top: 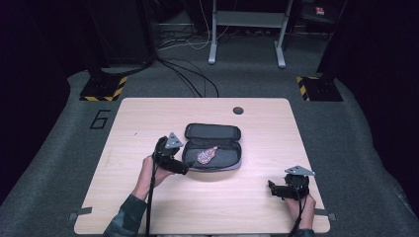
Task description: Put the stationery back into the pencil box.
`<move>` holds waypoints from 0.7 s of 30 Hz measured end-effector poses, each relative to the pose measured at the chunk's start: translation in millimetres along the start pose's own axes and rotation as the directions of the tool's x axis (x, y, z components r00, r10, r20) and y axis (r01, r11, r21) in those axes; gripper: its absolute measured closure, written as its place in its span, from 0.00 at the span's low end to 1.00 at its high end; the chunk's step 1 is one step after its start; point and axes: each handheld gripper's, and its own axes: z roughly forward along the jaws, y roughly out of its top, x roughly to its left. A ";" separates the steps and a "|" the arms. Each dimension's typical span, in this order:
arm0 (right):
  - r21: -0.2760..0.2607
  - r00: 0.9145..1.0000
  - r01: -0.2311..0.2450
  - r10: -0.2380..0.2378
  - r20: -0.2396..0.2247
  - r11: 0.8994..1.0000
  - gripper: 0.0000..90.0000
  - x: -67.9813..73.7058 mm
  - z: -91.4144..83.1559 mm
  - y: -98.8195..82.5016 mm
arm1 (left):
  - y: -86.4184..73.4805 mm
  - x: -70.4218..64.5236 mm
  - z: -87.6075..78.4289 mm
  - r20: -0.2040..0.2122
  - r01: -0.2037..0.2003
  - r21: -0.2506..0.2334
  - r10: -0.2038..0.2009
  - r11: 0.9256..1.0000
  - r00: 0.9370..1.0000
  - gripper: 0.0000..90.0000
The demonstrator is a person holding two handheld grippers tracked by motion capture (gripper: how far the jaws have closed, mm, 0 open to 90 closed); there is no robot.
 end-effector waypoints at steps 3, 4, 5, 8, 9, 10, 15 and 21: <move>0.000 1.000 -0.001 0.001 0.000 1.000 0.06 0.1 0.0 0.0 | -15.4 -1.8 -10.5 -0.022 0.021 -0.001 -0.021 1.000 1.000 0.07; 0.001 1.000 -0.003 0.003 0.001 1.000 0.06 0.3 -0.1 -0.1 | -21.1 -2.1 -14.1 -0.021 0.025 0.009 -0.025 1.000 0.999 0.07; -0.001 1.000 0.002 -0.002 0.003 1.000 0.06 0.1 0.1 0.0 | -27.3 -2.6 -16.4 -0.032 0.022 0.017 -0.022 1.000 0.999 0.06; -0.004 1.000 0.002 -0.002 0.000 1.000 0.06 0.0 0.1 -0.1 | -49.7 -6.1 -20.4 -0.056 0.043 0.032 -0.041 0.999 0.998 0.05; -0.004 1.000 0.002 -0.002 0.001 1.000 0.06 0.1 0.0 -0.2 | -57.3 -6.6 -21.4 -0.056 0.049 0.048 -0.046 0.998 0.997 0.05; -0.003 1.000 0.002 -0.002 0.001 1.000 0.06 0.1 0.0 -0.2 | -64.9 -7.2 -22.2 -0.071 0.052 0.066 -0.048 0.996 0.996 0.04; -0.003 1.000 0.002 -0.002 0.002 1.000 0.06 0.2 0.0 -0.1 | -106.6 -2.1 -24.4 -0.108 0.120 0.108 -0.108 0.987 0.988 0.01; -0.004 1.000 0.002 -0.002 0.001 1.000 0.06 0.1 0.1 -0.1 | -137.6 4.5 -28.1 -0.165 0.190 0.093 -0.173 0.977 0.971 0.00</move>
